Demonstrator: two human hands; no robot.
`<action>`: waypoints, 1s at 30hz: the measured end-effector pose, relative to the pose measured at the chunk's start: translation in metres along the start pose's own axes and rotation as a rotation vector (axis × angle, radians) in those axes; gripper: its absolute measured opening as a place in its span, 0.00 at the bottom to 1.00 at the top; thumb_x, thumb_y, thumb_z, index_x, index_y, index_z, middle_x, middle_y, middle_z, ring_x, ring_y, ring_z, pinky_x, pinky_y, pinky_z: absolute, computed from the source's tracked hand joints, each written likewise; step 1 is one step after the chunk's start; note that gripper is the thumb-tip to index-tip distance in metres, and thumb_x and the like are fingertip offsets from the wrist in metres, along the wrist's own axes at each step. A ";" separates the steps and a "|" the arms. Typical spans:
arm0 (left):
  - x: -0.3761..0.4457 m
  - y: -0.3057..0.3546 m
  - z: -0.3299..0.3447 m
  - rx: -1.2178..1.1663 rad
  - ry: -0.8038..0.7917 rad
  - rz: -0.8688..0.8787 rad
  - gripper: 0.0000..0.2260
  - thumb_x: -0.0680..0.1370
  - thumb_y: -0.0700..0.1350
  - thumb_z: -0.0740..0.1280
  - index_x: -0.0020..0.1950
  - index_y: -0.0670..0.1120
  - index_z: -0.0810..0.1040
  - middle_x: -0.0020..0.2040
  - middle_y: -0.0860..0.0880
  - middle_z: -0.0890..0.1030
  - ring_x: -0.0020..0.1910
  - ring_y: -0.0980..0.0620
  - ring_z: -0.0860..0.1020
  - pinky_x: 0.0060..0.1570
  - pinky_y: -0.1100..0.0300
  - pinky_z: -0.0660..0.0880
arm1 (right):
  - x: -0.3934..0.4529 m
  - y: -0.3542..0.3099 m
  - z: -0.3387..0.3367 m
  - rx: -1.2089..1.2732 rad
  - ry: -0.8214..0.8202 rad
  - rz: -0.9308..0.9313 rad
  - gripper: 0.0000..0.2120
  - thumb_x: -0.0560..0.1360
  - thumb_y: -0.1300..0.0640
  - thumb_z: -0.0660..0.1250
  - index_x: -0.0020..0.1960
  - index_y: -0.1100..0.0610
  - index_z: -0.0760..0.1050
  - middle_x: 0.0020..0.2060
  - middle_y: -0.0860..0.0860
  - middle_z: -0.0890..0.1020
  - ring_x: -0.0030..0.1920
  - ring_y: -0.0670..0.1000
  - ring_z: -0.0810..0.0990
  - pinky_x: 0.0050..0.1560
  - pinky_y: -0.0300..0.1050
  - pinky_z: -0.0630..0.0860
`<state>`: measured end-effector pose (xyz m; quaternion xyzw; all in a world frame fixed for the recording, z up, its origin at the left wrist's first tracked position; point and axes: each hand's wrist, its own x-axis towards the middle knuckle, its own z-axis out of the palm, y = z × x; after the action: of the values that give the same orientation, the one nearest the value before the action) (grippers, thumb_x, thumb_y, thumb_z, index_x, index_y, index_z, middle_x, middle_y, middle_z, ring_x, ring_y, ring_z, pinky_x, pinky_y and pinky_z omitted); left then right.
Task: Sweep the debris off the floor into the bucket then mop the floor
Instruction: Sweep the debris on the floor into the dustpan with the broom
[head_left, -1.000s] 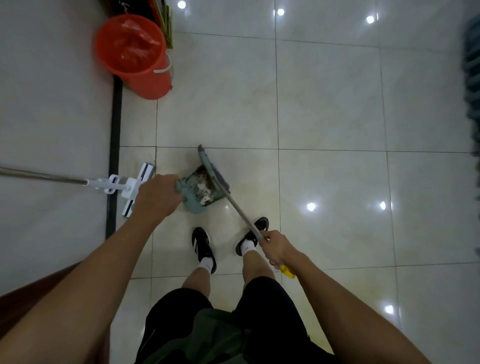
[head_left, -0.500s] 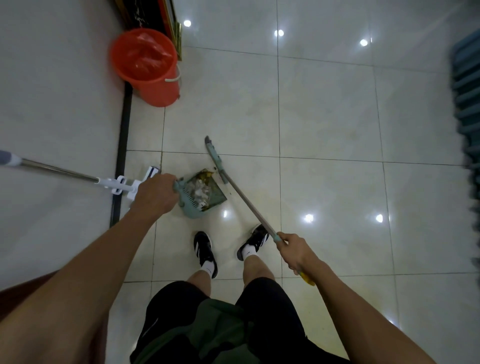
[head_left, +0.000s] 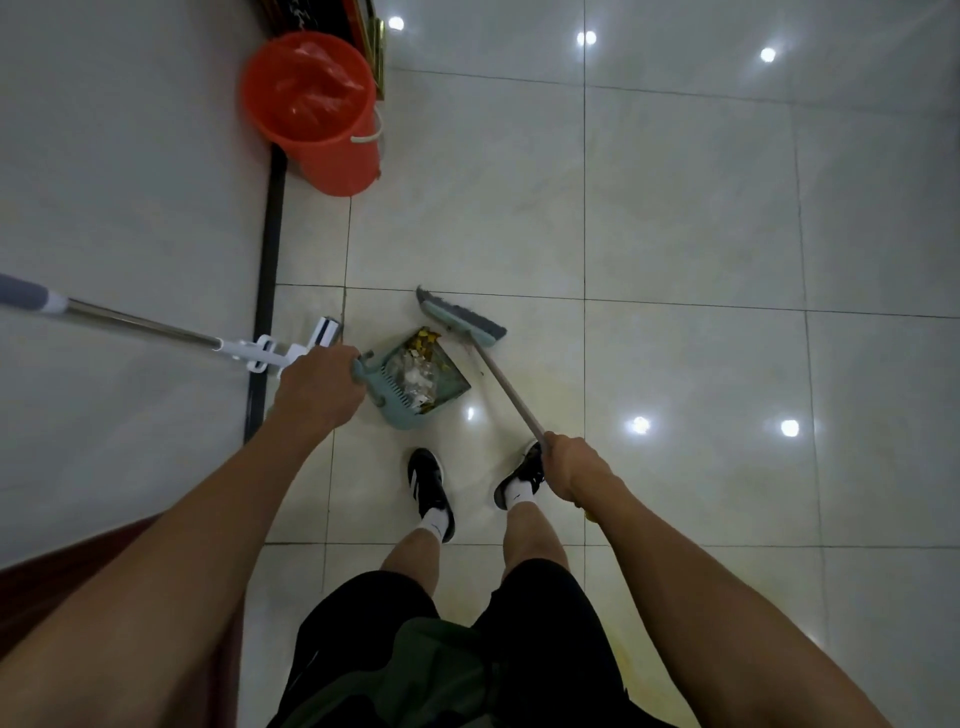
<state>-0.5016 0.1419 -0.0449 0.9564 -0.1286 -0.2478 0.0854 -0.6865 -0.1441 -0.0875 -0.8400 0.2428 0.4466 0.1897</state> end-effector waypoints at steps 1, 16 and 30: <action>-0.001 0.000 0.001 0.000 0.013 0.014 0.03 0.76 0.42 0.66 0.43 0.46 0.78 0.35 0.49 0.77 0.35 0.45 0.78 0.39 0.50 0.80 | -0.002 -0.002 0.004 0.024 0.001 0.003 0.13 0.81 0.57 0.58 0.63 0.58 0.72 0.54 0.60 0.79 0.52 0.61 0.80 0.48 0.52 0.77; -0.018 -0.010 0.004 -0.140 -0.014 0.004 0.06 0.76 0.43 0.66 0.39 0.49 0.76 0.34 0.52 0.76 0.33 0.49 0.77 0.34 0.55 0.76 | -0.058 0.041 0.011 0.661 -0.050 0.078 0.18 0.82 0.47 0.58 0.70 0.47 0.72 0.26 0.51 0.70 0.18 0.46 0.64 0.21 0.38 0.66; -0.028 0.010 -0.012 -0.152 0.046 -0.001 0.05 0.77 0.46 0.67 0.41 0.49 0.77 0.34 0.51 0.78 0.36 0.47 0.79 0.40 0.51 0.79 | -0.056 0.034 -0.023 0.446 0.147 -0.006 0.16 0.84 0.51 0.56 0.65 0.57 0.74 0.36 0.55 0.79 0.25 0.51 0.74 0.21 0.39 0.72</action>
<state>-0.5213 0.1421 -0.0194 0.9527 -0.1069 -0.2349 0.1607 -0.7181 -0.1700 -0.0319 -0.8082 0.3464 0.3189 0.3538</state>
